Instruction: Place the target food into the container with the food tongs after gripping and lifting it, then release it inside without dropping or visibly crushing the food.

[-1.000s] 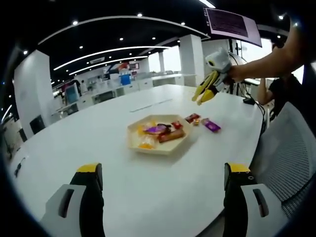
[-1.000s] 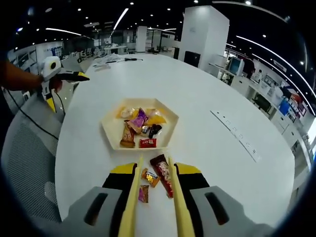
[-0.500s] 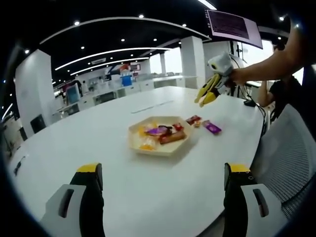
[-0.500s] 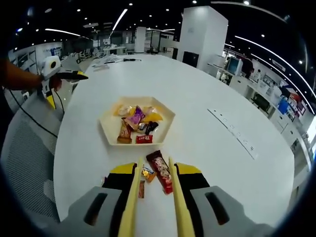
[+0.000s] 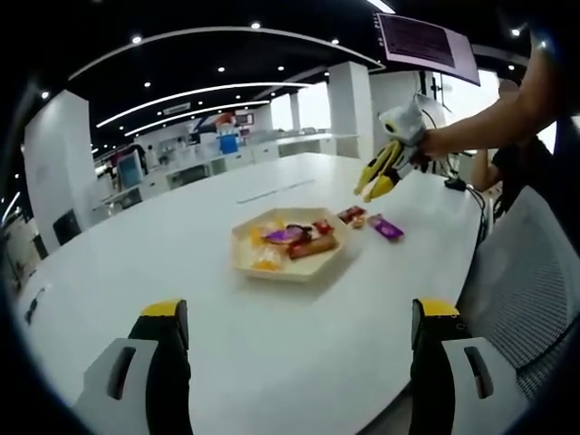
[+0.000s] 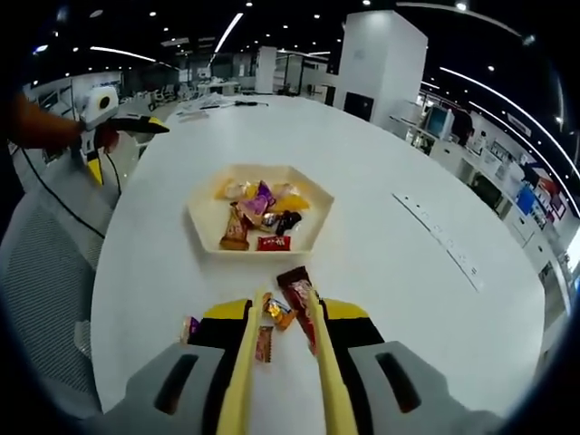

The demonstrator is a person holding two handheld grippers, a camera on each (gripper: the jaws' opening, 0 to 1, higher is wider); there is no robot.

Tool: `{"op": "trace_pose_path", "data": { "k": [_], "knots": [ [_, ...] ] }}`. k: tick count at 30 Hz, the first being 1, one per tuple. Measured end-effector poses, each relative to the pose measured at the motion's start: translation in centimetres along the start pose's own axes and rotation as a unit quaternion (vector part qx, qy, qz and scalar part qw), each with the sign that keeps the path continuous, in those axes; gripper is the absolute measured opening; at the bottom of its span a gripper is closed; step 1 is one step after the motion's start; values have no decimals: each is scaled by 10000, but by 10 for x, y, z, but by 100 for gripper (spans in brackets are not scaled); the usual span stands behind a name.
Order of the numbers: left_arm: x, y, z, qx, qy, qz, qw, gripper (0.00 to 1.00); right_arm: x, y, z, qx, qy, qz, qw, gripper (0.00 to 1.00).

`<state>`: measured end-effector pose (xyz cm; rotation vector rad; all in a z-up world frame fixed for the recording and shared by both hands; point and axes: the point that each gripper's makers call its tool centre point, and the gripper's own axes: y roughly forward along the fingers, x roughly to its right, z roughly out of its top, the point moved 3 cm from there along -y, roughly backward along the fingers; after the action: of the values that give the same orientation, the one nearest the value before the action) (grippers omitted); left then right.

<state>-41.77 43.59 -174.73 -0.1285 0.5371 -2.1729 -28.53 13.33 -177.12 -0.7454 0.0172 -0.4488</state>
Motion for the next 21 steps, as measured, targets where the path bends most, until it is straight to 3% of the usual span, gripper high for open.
{"op": "trace_pose_path", "data": {
  "k": [9,12,21],
  "knots": [
    [1,1,-4,-104,11,-47,9999,99,-2,14,-9,-61,-133,189,9997,28],
    [1,2,-4,-123,-2,-38,9999,99,-3,19,-10,-196,-430,345,9983,28],
    [-1,2,-7,-180,-20,10,9998,99,-9,35,-19,-384,-588,688,9952,28]
  ]
}}
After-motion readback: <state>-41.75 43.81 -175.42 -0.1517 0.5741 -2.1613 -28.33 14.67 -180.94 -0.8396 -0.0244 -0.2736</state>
